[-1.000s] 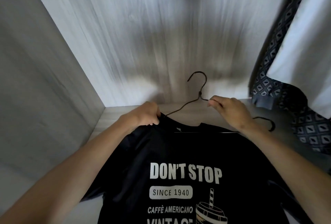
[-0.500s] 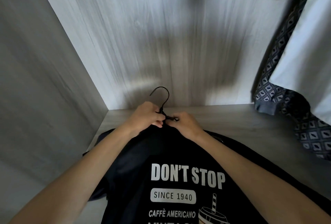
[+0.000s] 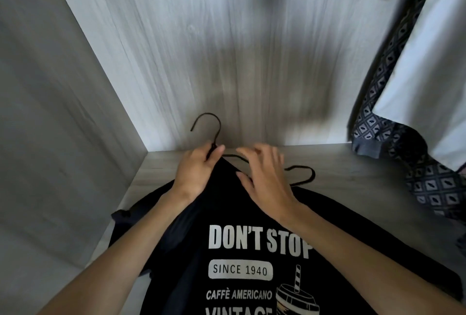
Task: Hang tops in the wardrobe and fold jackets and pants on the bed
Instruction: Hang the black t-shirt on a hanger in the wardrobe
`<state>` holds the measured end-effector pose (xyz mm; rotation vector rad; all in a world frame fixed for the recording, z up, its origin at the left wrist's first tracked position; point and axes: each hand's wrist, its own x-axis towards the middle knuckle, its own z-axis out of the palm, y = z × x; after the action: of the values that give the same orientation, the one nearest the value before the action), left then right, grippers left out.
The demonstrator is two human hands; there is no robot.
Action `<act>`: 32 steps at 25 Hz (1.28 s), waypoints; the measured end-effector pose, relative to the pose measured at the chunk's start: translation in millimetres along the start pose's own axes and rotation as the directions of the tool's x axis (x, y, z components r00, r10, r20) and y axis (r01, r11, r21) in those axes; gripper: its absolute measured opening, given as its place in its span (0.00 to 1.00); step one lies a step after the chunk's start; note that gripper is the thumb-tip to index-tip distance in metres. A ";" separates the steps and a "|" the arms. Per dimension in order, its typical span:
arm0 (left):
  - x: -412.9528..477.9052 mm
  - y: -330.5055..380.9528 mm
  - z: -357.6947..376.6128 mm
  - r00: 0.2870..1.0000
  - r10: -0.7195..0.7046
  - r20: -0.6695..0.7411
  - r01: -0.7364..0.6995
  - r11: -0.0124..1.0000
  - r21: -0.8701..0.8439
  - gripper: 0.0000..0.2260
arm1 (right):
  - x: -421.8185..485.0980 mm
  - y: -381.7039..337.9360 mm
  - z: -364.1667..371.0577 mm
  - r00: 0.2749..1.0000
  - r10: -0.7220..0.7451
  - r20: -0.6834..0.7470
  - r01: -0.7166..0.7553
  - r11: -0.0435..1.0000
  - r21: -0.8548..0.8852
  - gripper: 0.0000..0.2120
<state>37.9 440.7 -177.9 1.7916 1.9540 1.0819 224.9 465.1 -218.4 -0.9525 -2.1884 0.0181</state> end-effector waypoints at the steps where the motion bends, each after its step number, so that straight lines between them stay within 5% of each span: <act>1: 0.4 -0.2 -0.8 0.998 -0.044 -0.044 0.041 0.998 -0.057 0.17 | -22.1 9.3 -1.2 0.991 -0.125 -0.055 0.125 0.992 0.003 0.13; 3: 3.1 -1.6 -3.9 0.988 -0.120 -0.092 0.103 0.980 -0.172 0.19 | -62.7 36.6 -2.5 0.976 -0.216 -0.016 0.217 0.971 0.104 0.09; 5: 2.9 -0.9 -5.1 0.984 -0.143 -0.104 0.120 0.972 -0.201 0.18 | -70.6 58.8 -3.7 0.995 0.069 0.077 -0.090 0.944 0.317 0.11; 7: 2.4 1.5 -3.9 0.984 -0.144 -0.104 0.121 0.972 -0.200 0.17 | -42.6 70.7 -5.4 0.881 0.363 0.303 -0.473 0.692 0.546 0.13; 9: 2.2 2.9 -3.5 0.986 -0.140 -0.091 0.118 0.970 -0.215 0.17 | -17.8 75.5 -0.7 0.739 0.299 0.604 -0.645 0.571 0.507 0.10; 12: 1.1 4.4 -7.3 0.990 -0.125 -0.067 0.106 0.967 -0.232 0.18 | -6.0 71.9 14.2 0.513 0.165 0.843 -0.646 0.720 0.252 0.09; 14: -1.0 5.7 -11.0 0.991 -0.112 -0.069 0.093 0.968 -0.233 0.18 | -0.2 66.0 11.5 0.473 0.175 0.864 -0.587 0.794 0.160 0.10; 16: -2.1 3.2 -15.1 0.990 -0.112 -0.081 0.089 0.964 -0.249 0.19 | 9.3 68.1 0.7 0.525 0.177 0.832 -0.505 0.852 0.138 0.13; 19: -3.5 -4.8 -20.5 0.988 -0.110 -0.106 0.080 0.965 -0.250 0.18 | 13.1 82.7 -23.3 0.594 0.189 0.782 -0.375 0.925 0.060 0.06; 23: -5.2 -19.1 -17.8 0.994 -0.010 -0.107 0.000 0.995 -0.100 0.18 | 3.1 93.8 -49.5 0.679 0.368 0.635 -0.468 0.884 -0.013 0.14; 27: -7.6 -28.7 -11.8 0.992 0.077 -0.097 -0.074 0.997 0.030 0.14 | 6.9 87.3 -78.6 0.790 0.437 0.430 -0.436 0.894 -0.107 0.13; 32: -3.9 -22.9 -9.2 0.989 0.116 -0.090 -0.111 0.992 0.056 0.11 | 12.4 66.1 -87.3 0.833 0.311 0.457 -0.348 0.938 -0.003 0.13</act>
<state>15.8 435.1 -188.2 1.9327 1.9692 1.1818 316.0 498.1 -166.0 -1.3798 -2.3789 0.5408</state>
